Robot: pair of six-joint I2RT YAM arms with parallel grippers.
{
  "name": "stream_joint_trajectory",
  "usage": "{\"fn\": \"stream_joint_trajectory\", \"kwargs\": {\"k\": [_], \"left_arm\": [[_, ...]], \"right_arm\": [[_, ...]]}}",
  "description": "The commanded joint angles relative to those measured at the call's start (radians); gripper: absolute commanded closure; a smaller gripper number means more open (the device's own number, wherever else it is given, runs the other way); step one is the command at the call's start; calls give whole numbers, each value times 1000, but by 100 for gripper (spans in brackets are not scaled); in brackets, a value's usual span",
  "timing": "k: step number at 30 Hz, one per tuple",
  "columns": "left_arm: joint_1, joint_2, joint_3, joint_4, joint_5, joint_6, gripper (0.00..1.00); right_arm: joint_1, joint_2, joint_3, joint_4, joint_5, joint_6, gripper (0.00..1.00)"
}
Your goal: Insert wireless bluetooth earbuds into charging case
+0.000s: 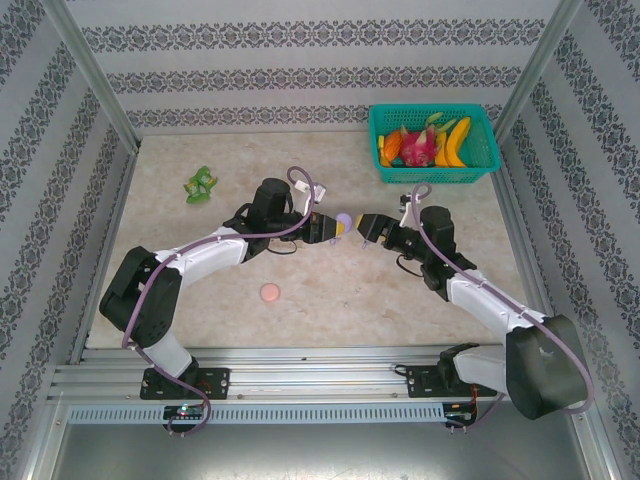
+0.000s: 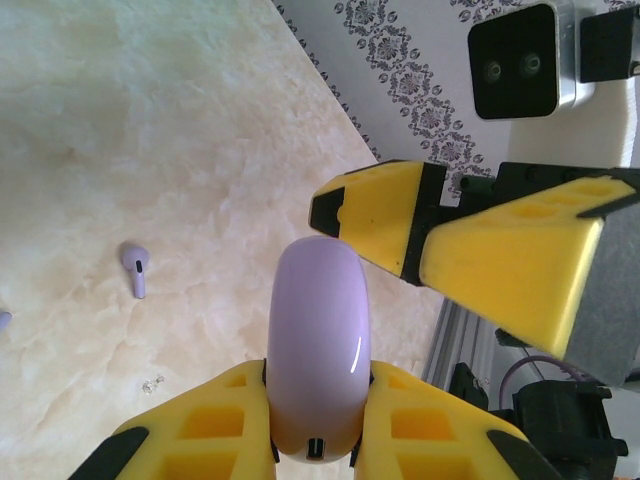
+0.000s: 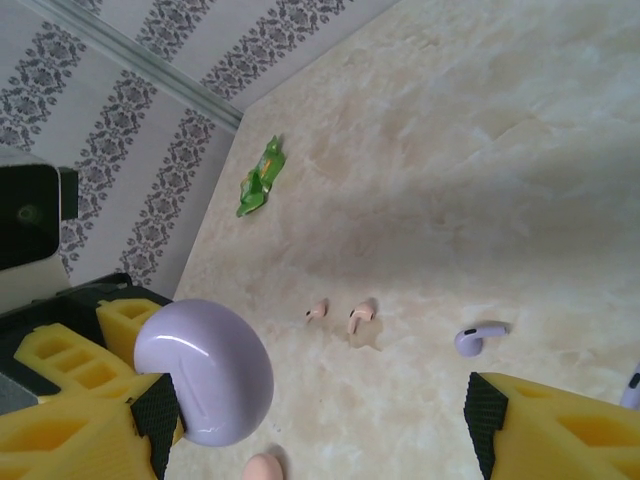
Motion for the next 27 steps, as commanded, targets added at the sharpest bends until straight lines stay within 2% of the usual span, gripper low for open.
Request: {"fn": "stream_joint_trajectory", "kwargs": {"k": [1, 7, 15, 27], "left_arm": [[8, -4, 17, 34, 16, 5, 99], [9, -6, 25, 26, 19, 5, 99], [8, -29, 21, 29, 31, 0, 100], [8, -40, 21, 35, 45, -6, 100]], "right_arm": [[36, 25, 36, 3, -17, 9, 23], [66, 104, 51, 28, 9, 2, 24], [20, 141, 6, 59, 21, 2, 26], [18, 199, 26, 87, 0, 13, 27]]}}
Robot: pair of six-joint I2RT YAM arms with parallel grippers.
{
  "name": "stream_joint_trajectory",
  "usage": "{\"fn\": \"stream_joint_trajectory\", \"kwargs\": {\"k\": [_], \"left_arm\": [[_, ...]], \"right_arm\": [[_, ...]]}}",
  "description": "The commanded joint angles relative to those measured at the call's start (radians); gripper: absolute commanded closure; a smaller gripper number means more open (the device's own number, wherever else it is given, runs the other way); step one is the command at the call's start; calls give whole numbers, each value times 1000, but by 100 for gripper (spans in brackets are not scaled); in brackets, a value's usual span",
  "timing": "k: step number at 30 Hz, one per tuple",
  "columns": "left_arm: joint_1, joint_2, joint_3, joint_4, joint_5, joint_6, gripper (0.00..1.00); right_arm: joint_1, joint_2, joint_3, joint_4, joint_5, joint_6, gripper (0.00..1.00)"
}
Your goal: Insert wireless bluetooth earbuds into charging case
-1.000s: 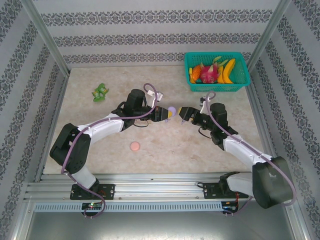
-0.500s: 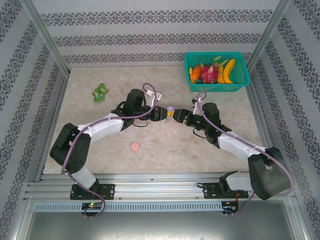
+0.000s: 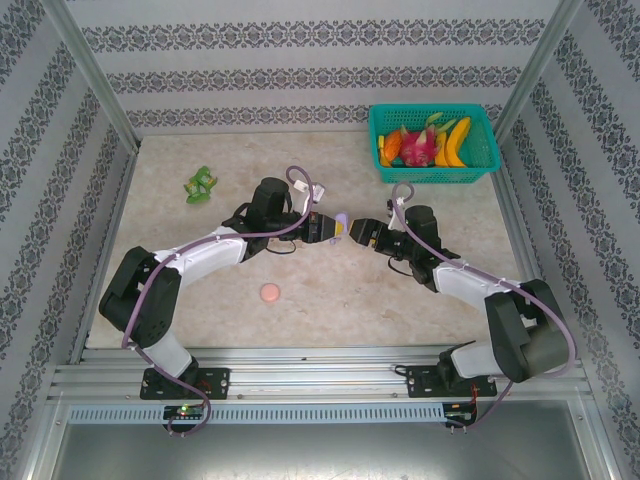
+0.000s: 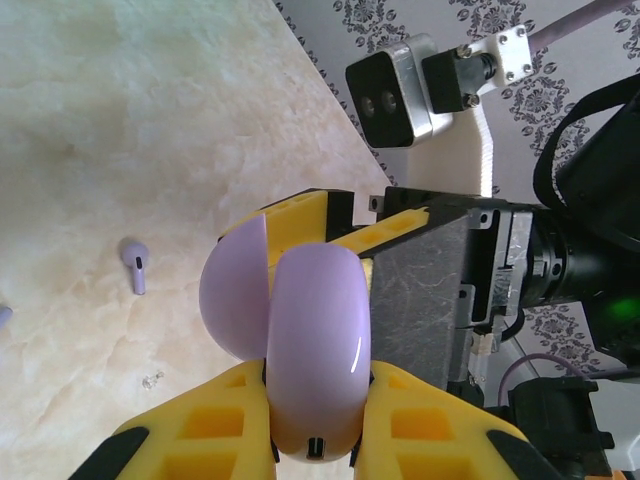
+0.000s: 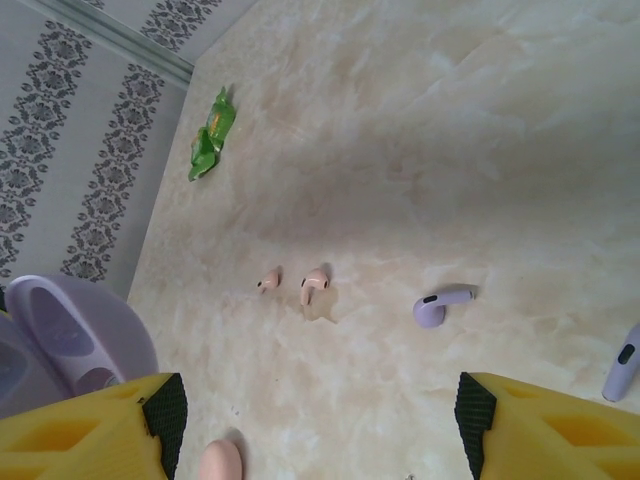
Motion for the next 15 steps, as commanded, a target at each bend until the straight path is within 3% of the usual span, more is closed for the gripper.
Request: {"fn": "stream_joint_trajectory", "kwargs": {"k": [1, 7, 15], "left_arm": [[1, -38, 20, 43, 28, -3, 100], [4, -40, 15, 33, 28, 7, 100], [22, -21, 27, 107, 137, -47, 100]], "right_arm": [[1, 3, 6, 32, -5, 12, 27], [-44, -91, -36, 6, -36, 12, 28], [-123, -161, -62, 26, -248, -15, 33]]}}
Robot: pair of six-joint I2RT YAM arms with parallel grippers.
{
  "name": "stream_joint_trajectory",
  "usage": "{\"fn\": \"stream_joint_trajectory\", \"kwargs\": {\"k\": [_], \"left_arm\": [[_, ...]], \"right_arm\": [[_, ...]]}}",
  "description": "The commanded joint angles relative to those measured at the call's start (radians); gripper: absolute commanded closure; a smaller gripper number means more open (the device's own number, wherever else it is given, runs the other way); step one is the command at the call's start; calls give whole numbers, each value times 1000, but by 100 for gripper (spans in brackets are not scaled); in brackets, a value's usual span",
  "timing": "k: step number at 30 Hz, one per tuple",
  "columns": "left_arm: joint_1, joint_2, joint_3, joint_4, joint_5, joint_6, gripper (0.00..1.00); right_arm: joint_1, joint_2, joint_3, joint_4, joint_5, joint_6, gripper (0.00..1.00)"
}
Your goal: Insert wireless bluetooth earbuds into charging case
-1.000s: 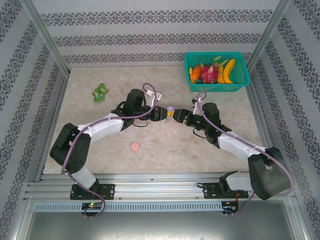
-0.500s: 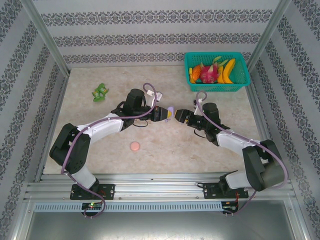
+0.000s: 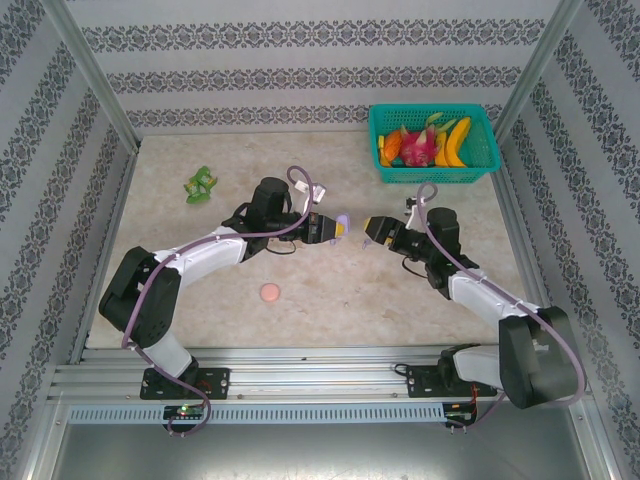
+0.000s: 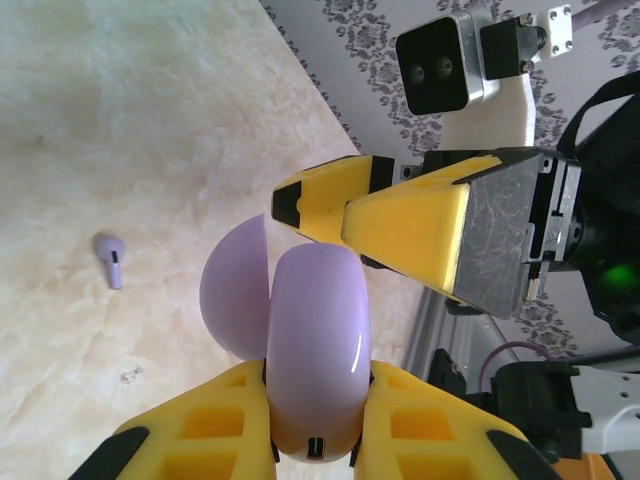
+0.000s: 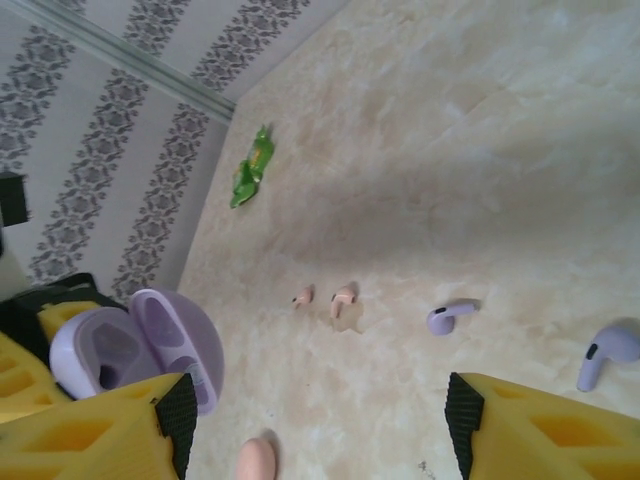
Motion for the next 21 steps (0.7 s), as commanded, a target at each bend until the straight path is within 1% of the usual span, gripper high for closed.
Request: {"fn": "stream_joint_trajectory", "kwargs": {"k": [1, 5, 10, 15, 21], "left_arm": [[21, -14, 30, 115, 99, -51, 100], [29, 11, 35, 190, 141, -110, 100], [31, 34, 41, 224, 140, -132, 100], [31, 51, 41, 268, 138, -164, 100], [31, 59, 44, 269, 137, -167, 100]], "right_arm": [[-7, -8, 1, 36, -138, -27, 34], [-6, 19, 33, 49, -182, -19, 37], [-3, 41, 59, 63, -196, -7, 41], [10, 69, 75, 82, -196, 0, 43], [18, 90, 89, 104, -189, 12, 45]]}}
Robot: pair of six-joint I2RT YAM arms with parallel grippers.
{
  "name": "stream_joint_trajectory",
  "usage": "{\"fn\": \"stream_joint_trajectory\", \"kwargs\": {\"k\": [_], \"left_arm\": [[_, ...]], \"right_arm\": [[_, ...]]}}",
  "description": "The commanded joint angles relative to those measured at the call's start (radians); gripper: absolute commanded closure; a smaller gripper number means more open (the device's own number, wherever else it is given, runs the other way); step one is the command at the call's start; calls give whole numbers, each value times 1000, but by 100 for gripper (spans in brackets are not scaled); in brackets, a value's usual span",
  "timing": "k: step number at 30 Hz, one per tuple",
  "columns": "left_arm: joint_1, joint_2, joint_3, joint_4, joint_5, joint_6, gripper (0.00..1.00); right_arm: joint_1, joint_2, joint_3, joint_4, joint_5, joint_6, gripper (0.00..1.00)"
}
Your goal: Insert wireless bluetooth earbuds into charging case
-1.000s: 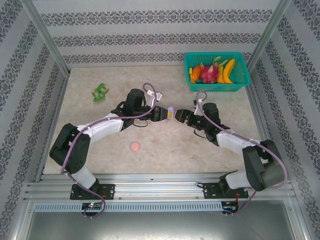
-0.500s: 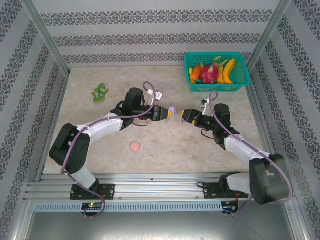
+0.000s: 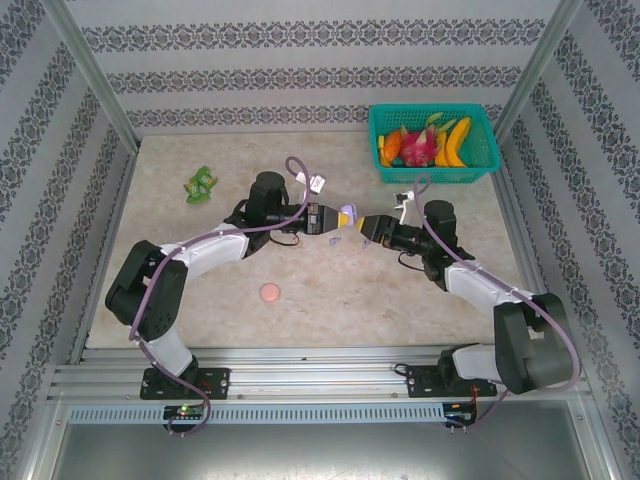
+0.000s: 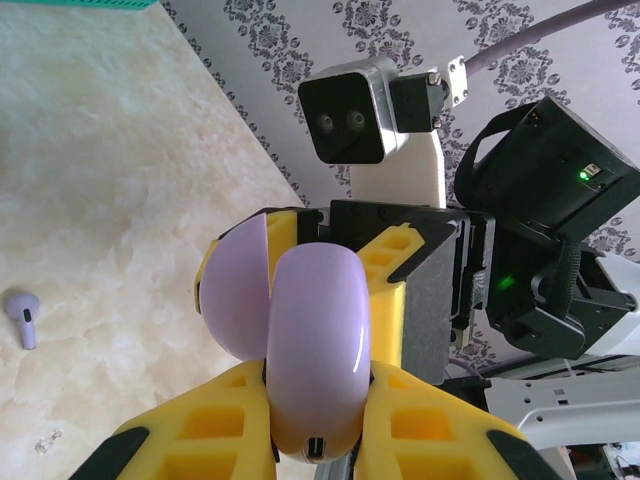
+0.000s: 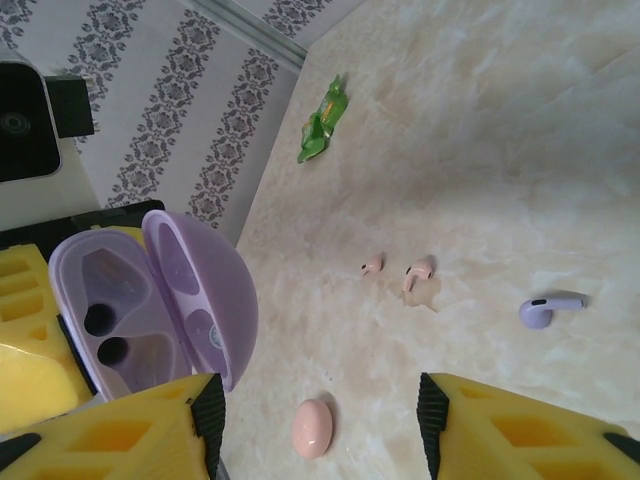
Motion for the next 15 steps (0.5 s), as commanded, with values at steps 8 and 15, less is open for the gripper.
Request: {"fn": "stream_joint_trajectory", "kwargs": {"k": [8, 15], "left_arm": [[10, 13, 22, 71, 27, -18, 100], [10, 17, 19, 82, 30, -25, 100]], "right_arm": [[12, 28, 54, 63, -26, 16, 48], [24, 45, 66, 71, -26, 19, 51]]}}
